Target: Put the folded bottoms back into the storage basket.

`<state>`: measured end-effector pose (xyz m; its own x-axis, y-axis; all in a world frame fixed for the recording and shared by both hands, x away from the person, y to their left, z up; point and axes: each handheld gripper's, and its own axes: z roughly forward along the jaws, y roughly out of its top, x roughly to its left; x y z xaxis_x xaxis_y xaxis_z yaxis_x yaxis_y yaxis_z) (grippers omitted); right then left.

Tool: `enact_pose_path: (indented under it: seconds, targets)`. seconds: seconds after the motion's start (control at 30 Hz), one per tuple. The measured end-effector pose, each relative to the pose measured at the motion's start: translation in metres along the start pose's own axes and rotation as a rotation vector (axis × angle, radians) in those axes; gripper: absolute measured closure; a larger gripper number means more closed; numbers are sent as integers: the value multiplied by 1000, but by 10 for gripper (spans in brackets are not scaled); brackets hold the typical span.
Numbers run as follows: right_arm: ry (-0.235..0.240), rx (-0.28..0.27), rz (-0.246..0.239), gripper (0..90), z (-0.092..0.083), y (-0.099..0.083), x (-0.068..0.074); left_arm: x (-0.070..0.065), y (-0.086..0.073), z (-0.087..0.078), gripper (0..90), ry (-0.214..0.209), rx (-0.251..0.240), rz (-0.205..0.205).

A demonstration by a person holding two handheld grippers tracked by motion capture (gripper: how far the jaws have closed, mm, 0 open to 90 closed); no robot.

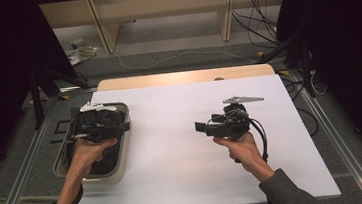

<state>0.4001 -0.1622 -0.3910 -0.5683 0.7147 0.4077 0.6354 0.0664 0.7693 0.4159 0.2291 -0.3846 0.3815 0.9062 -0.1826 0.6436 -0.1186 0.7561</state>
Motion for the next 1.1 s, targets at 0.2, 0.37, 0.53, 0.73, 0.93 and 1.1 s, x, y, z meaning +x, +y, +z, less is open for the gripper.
enact_pose_path:
  seconds: [0.2, 0.37, 0.53, 0.73, 0.93, 1.1]
  targets:
    - [1, -10, -5, 180, -2, -1, -1, -6, -1, 2, 168, -49, -32, -8]
    - [7, -26, -14, 156, -4, -1, 0, -15, -3, 2, 164, -88, -67, 6]
    - [11, -40, -30, 139, -7, -2, 1, -28, -5, 3, 160, -111, -111, 44]
    - [15, -57, -36, 118, -9, -3, 1, -40, -8, 3, 158, -169, -166, 43]
    - [26, -66, -72, 73, -11, -5, 2, -47, -9, 3, 158, -212, -193, 32]
    - [40, -87, -76, 59, -13, -6, 3, -52, -14, 6, 157, -222, -204, 38]
